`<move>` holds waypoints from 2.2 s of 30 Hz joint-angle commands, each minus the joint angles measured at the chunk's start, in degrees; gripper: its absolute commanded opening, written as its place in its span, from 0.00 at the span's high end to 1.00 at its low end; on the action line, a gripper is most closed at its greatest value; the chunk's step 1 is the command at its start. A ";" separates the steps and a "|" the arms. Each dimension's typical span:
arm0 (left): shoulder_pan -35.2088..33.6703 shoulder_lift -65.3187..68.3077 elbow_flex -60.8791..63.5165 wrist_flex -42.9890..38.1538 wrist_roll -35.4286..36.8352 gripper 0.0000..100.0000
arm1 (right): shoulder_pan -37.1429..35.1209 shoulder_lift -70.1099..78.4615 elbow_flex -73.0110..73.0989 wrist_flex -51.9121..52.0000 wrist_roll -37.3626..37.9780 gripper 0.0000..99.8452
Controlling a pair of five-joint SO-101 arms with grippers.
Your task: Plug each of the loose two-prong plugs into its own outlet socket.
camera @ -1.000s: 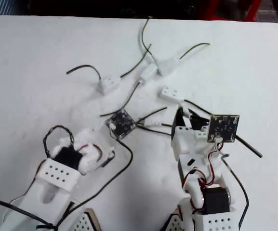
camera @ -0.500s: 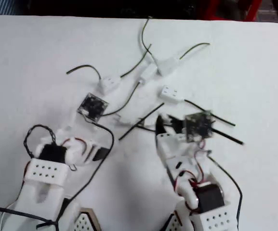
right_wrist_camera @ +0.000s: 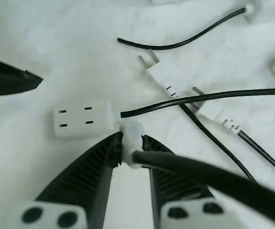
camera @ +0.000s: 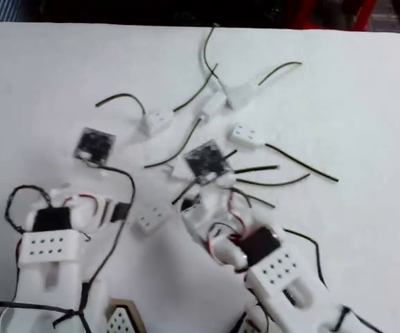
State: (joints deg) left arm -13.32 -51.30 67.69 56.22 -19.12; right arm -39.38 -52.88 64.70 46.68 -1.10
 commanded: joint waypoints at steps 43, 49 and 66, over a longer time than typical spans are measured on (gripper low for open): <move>-14.11 -1.27 1.05 -4.66 4.04 0.69 | -14.64 35.74 -22.51 0.22 -0.44 0.98; -14.11 -1.27 1.05 -4.66 4.04 0.69 | -14.55 35.74 -24.53 3.56 -0.53 0.98; -14.11 -1.27 1.05 -4.66 4.04 0.69 | -14.02 46.81 -28.13 3.74 -0.53 0.98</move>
State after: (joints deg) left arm -26.95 -51.38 68.92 52.70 -15.60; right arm -53.80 -7.60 37.45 49.67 -2.07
